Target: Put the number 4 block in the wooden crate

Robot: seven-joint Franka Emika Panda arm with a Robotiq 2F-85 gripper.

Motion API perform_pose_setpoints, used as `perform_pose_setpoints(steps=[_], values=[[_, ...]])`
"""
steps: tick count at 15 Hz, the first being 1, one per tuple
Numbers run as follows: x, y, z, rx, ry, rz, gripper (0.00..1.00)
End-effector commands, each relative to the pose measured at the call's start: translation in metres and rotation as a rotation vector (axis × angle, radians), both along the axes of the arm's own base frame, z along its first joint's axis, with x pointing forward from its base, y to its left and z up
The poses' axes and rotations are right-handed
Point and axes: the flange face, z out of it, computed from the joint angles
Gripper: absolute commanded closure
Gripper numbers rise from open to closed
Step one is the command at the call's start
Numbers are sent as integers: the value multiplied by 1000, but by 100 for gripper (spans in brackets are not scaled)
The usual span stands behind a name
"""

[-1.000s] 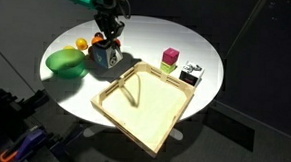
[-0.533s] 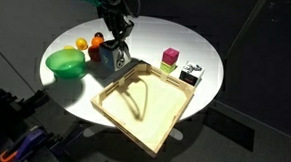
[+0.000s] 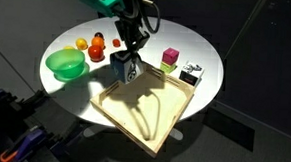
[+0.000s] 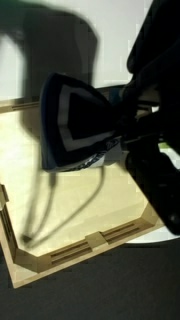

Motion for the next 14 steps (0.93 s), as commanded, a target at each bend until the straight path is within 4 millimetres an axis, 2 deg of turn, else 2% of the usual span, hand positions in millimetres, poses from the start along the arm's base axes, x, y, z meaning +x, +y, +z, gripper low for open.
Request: perform_pose_setpoints(steps=[1,7,14], values=[[-7,-29,-3,20,6,15,95],[-16,-58,-28,71,19,97,95],[-15,-61,-68,62,36,229,95]])
